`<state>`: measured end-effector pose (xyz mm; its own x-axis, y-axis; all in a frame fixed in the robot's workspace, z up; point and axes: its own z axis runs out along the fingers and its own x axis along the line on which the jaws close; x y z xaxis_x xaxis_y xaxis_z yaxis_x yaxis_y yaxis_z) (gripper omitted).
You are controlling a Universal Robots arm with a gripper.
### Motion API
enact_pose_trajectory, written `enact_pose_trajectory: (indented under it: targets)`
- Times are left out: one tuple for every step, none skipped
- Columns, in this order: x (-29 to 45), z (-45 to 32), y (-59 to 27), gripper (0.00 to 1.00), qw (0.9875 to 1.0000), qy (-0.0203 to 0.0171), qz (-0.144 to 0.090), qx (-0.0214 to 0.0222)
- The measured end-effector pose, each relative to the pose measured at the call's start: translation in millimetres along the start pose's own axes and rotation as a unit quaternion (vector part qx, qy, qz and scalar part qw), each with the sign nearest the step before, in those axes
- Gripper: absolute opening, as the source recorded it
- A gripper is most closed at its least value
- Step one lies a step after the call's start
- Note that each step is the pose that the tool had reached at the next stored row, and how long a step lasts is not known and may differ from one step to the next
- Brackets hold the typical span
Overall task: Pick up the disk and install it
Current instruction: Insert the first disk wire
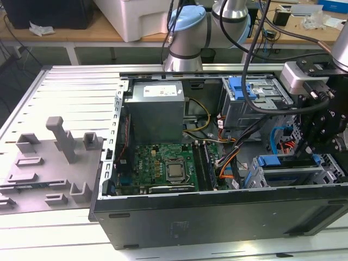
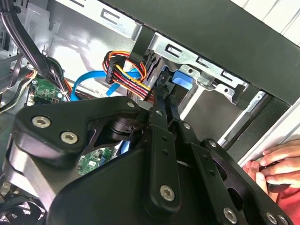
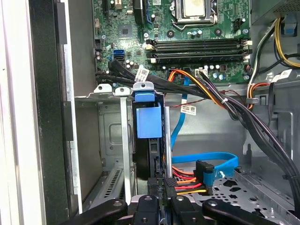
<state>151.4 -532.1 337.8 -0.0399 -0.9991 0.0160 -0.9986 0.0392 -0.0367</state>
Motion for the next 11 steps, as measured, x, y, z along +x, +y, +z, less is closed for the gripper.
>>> enact_pose_trajectory:
  targets:
    - [0.0, 0.2, 0.0, 0.16, 1.0, 0.0, 0.0, 0.0]
    - [0.0, 0.6, 0.0, 0.16, 1.0, -0.0003, 0.0, 0.0]
    - [0.0, 0.6, 0.1, 0.16, 1.0, -0.0001, 0.0, 0.0]
    - [0.0, 0.7, 0.0, 0.16, 1.0, -0.0001, 0.0, -0.0001]
    - [0.0, 0.7, 0.0, 0.16, 1.0, -0.0001, 0.0, 0.0]
    - [0.0, 0.7, 0.0, 0.16, 1.0, -0.0001, 0.0, 0.0]
    - [0.0, 0.7, 0.0, 0.16, 1.0, -0.0001, 0.0, 0.0]
    - [0.0, 0.7, 0.0, 0.16, 1.0, -0.0001, 0.0, 0.0]
    - [0.0, 0.7, 0.0, 0.16, 1.0, -0.0001, 0.0, 0.0]
    - [0.0, 0.7, 0.0, 0.16, 1.0, -0.0001, 0.0, 0.0]
    - [0.0, 0.7, 0.0, 0.16, 1.0, -0.0001, 0.0, 0.0]
